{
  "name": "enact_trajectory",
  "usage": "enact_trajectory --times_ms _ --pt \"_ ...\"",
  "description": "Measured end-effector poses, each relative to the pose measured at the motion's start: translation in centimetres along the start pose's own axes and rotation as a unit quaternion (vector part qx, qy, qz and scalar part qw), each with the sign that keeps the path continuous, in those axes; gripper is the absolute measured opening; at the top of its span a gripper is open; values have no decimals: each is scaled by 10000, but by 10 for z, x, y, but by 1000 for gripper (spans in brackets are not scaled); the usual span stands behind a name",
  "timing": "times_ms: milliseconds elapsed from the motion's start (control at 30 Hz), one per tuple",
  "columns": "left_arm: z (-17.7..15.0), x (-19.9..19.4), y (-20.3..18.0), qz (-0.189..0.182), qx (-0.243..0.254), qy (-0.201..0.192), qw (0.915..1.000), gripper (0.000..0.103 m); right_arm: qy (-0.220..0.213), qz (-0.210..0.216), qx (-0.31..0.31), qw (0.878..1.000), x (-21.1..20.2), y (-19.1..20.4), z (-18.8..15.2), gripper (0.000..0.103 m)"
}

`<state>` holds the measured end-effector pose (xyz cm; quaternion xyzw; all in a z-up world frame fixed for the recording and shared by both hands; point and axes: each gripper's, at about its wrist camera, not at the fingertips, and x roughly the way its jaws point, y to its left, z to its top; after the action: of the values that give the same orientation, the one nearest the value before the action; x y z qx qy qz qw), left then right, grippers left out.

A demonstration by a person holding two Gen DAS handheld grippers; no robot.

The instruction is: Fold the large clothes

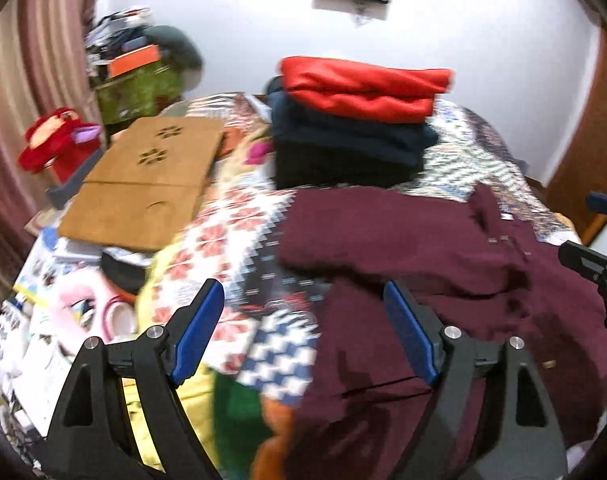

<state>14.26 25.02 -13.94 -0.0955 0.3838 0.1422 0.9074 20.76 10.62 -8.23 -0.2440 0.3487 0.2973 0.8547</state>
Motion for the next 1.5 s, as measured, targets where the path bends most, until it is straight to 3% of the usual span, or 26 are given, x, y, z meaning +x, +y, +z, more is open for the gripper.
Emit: enact_trajectory --times_ms 267,400,567,667,733,833,1000,1200,1500 --pt "-16 17 52 243 -435 217 9985 82 586 597 -992 9915 67 75 31 103" --pt "-21 26 65 245 -568 326 9976 82 1051 621 -1313 9838 107 101 36 101" --pt "-25 36 71 114 -703 377 9967 82 1467 597 -1163 9805 143 100 39 82" --pt "-28 44 69 67 -682 485 9965 82 1519 738 -918 9813 149 90 38 60" --pt "-29 49 66 30 -655 552 9963 82 1458 798 -935 9816 144 87 37 32" --pt "-30 54 58 -30 -595 615 9963 82 1248 611 -1084 9843 132 85 35 9" --pt "-29 49 45 -137 -502 577 9970 82 540 457 -684 9951 86 55 35 7" --pt "-20 35 24 -155 -256 448 9985 82 -89 222 -92 9997 28 8 38 7" --pt "-13 23 -14 -243 -23 347 9991 87 -751 62 1161 9904 -43 -75 1 7"
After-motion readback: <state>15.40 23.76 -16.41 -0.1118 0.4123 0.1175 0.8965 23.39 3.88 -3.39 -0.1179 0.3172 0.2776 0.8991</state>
